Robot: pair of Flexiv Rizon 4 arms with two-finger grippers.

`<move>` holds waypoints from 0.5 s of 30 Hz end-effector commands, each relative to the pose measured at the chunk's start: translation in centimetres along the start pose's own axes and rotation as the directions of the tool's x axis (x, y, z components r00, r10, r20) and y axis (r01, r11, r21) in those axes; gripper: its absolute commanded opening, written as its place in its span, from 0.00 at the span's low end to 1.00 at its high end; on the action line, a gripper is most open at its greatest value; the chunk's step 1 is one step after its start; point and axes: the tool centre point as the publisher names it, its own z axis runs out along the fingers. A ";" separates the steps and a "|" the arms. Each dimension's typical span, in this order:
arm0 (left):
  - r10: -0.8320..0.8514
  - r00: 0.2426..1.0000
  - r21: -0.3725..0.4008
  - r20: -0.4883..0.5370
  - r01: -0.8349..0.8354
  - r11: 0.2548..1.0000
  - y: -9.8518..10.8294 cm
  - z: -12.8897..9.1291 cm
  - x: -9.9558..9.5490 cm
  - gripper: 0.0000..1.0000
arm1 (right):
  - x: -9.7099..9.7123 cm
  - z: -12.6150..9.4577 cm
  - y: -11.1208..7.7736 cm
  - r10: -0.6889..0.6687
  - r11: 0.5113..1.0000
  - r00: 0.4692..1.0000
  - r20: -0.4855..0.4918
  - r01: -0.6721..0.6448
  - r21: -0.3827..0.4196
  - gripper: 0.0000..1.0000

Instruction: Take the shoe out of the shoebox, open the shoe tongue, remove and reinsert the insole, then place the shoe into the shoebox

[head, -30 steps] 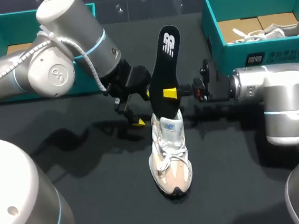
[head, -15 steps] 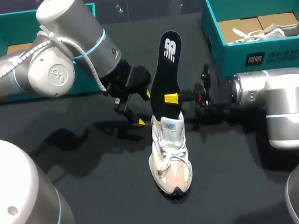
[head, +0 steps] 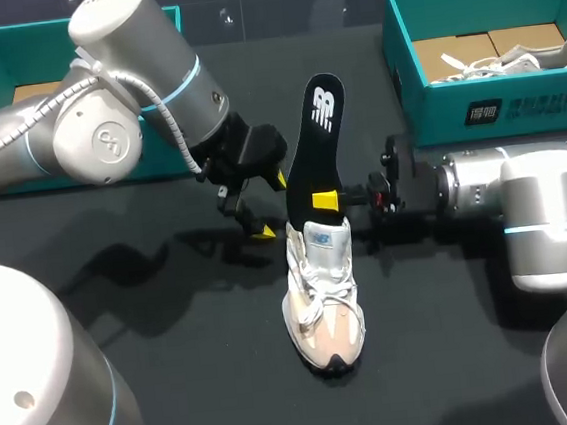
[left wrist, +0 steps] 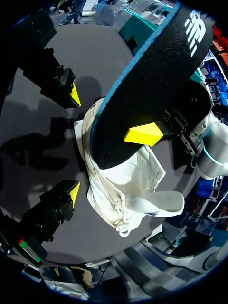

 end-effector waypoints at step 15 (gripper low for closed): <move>0.001 1.000 -0.001 0.000 -0.001 1.000 0.0 0.0 0.0 1.00 | 1.1 0.0 -2.9 0.104 0.990 0.993 0.047 -0.108 0.090 0.00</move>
